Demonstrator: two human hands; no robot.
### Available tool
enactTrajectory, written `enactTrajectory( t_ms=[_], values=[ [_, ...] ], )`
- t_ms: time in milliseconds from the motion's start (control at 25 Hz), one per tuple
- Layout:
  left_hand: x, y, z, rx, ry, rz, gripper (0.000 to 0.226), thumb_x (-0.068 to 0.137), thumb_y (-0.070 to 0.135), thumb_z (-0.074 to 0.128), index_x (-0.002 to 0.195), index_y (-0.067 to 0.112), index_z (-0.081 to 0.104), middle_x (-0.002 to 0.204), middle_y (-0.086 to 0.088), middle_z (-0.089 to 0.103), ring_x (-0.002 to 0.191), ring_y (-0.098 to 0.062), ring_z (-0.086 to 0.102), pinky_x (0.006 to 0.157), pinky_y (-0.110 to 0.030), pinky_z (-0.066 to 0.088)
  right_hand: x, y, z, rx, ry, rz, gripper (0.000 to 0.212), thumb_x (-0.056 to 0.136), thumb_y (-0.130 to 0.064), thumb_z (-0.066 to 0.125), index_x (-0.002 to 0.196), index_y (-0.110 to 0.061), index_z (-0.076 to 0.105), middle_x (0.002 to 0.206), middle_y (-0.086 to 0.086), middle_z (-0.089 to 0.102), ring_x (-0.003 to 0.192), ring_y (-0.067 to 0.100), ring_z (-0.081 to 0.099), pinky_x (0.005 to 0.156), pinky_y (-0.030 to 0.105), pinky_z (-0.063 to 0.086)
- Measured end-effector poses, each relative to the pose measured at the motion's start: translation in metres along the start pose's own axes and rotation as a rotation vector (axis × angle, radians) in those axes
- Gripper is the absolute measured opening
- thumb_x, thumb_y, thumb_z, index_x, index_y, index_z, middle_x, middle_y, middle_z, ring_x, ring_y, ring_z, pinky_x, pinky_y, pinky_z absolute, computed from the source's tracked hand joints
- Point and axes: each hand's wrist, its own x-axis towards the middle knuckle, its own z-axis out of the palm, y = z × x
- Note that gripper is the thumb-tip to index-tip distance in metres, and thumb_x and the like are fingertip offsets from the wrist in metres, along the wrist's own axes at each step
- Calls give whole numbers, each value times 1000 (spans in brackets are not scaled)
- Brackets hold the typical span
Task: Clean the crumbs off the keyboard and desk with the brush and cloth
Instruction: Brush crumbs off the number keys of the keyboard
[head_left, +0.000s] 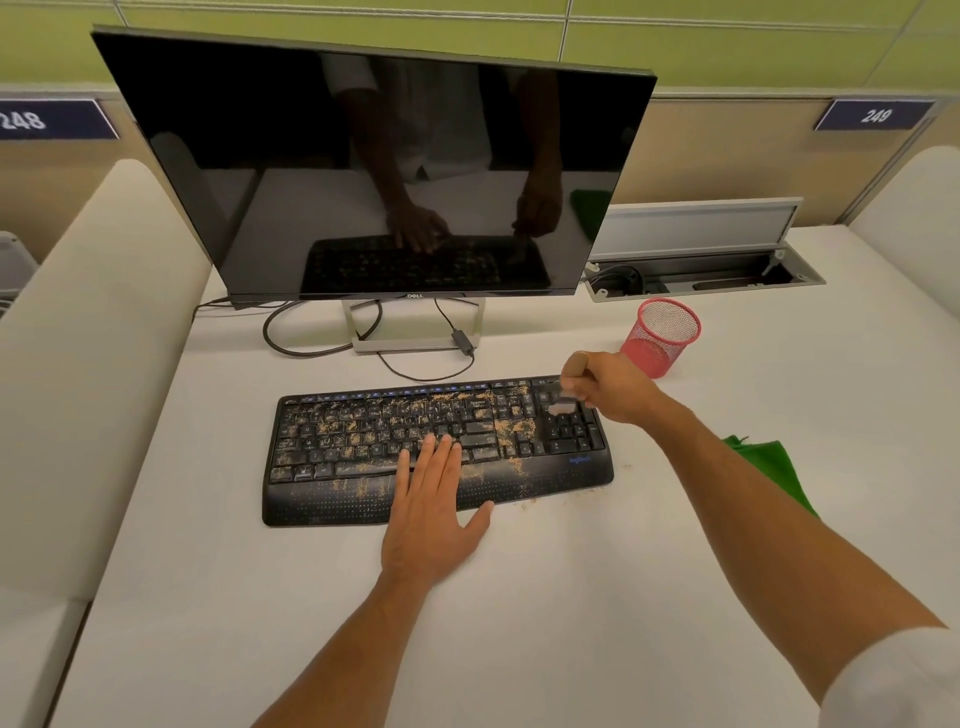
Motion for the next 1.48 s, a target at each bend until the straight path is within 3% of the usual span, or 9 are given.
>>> enactTrajectory(
  t_ms=[160, 280, 400, 600, 720, 1000, 1160, 1320, 1480],
  values=[
    [-1, 0, 1, -5, 18, -1, 83, 93, 67, 32, 156, 13, 21, 164, -1, 15, 152, -15, -2, 121, -44, -3, 5, 6, -13, -260, 55, 51, 14, 101, -6, 52, 94, -17, 56, 97, 2, 62, 87, 20, 60, 73, 25, 45],
    [0, 0, 2, 3, 14, -1, 83, 93, 67, 33, 156, 12, 22, 164, -1, 16, 152, -16, -1, 121, -44, -2, 6, -5, -9, 2, 74, -39, 21, 101, -10, 53, 85, -19, 61, 94, 0, 67, 77, 15, 62, 66, 18, 48],
    [0, 0, 2, 11, 14, 1, 83, 94, 66, 33, 156, 13, 21, 164, 0, 15, 152, -15, -1, 122, -44, -2, 6, -9, 3, 149, 27, -72, 24, 100, -12, 59, 79, -24, 60, 93, 2, 68, 68, 12, 62, 68, 24, 53],
    [0, 0, 2, 13, 3, -1, 83, 94, 67, 31, 156, 14, 20, 164, 0, 13, 152, -15, -4, 122, -44, -3, 10, 9, -9, -187, 13, -14, 20, 100, -6, 52, 85, -16, 59, 92, 4, 66, 85, 22, 63, 78, 35, 53],
    [0, -1, 1, 14, 11, 1, 83, 94, 67, 31, 156, 13, 21, 164, -1, 15, 152, -16, -2, 122, -44, -3, 9, 13, -18, -347, 19, 35, 13, 101, -7, 52, 92, -16, 56, 94, 3, 62, 87, 24, 62, 72, 30, 49],
    [0, 0, 0, 8, 6, -2, 83, 94, 67, 30, 156, 14, 20, 164, 0, 14, 152, -15, -2, 122, -44, -3, 15, -5, 0, 201, 111, -19, 26, 100, -12, 57, 76, -22, 60, 96, 4, 69, 68, 10, 61, 58, 9, 45],
    [0, 0, 0, 4, -6, -3, 83, 94, 67, 29, 157, 15, 16, 164, 1, 11, 152, -14, -6, 122, -44, -3, 22, 5, -2, 66, 100, 31, 15, 102, -14, 54, 89, -16, 63, 96, 4, 69, 71, 7, 60, 59, 14, 44],
    [0, -1, 1, 0, -2, -2, 83, 94, 67, 30, 157, 15, 16, 164, 1, 10, 152, -14, -6, 122, -45, -3, 26, 19, -26, -229, 47, 92, 8, 104, -17, 50, 99, -15, 57, 106, 6, 68, 88, 23, 64, 73, 28, 50],
    [0, -1, 3, 3, 15, 3, 83, 94, 66, 32, 156, 13, 20, 164, 0, 13, 152, -15, -3, 122, -45, -1, 25, 12, -23, -70, 192, 145, 21, 105, -25, 45, 95, -13, 59, 86, 0, 67, 78, 23, 67, 60, 25, 46]
  ],
)
